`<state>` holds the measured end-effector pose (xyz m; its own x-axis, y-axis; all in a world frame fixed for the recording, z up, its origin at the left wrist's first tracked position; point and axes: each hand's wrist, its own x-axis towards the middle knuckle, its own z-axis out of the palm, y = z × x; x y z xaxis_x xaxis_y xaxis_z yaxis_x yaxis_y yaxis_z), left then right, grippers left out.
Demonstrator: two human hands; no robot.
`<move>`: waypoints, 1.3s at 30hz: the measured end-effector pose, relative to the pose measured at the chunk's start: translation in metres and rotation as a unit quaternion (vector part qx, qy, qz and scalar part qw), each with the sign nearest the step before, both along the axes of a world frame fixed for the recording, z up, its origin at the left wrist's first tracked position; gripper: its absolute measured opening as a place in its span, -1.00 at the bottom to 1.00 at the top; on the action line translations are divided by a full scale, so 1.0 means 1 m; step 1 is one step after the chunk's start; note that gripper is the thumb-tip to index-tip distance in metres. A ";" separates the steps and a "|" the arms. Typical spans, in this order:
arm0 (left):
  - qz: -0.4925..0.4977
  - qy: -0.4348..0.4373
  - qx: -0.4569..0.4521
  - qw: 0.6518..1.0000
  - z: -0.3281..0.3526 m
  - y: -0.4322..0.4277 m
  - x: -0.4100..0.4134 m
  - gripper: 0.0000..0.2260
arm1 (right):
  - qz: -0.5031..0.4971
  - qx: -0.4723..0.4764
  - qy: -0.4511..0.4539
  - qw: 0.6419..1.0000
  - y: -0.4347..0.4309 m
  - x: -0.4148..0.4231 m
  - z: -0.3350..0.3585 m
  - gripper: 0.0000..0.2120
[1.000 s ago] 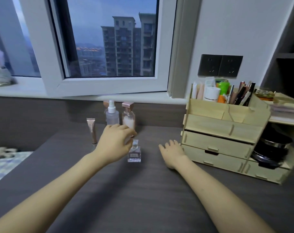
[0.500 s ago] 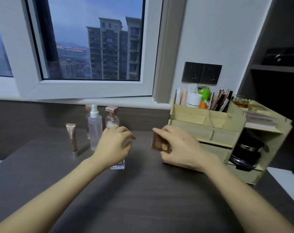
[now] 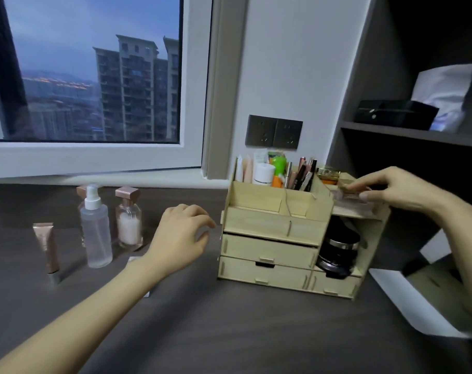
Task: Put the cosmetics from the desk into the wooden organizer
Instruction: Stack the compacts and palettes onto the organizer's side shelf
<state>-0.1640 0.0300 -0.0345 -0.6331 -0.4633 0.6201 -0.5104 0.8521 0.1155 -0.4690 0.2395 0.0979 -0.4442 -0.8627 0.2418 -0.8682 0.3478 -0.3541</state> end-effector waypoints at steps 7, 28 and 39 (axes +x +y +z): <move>-0.011 0.008 -0.004 1.000 -0.001 0.005 -0.014 -0.72 | 0.002 -0.034 0.002 0.999 -0.017 -0.007 -0.015 -0.75; -0.018 0.026 0.014 0.999 -0.004 0.009 -0.012 -0.78 | -0.028 -0.119 0.027 0.992 -0.018 0.007 -0.043 -0.67; -0.011 0.012 0.036 0.999 0.002 0.014 -0.006 -0.73 | -0.091 -0.119 0.222 0.964 -0.024 0.037 -0.037 -0.67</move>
<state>-0.1699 0.0436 -0.0327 -0.6291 -0.4938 0.6003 -0.4885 0.8519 0.1888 -0.4320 0.2158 0.0605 -0.3896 -0.6771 0.6244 -0.8852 0.4623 -0.0510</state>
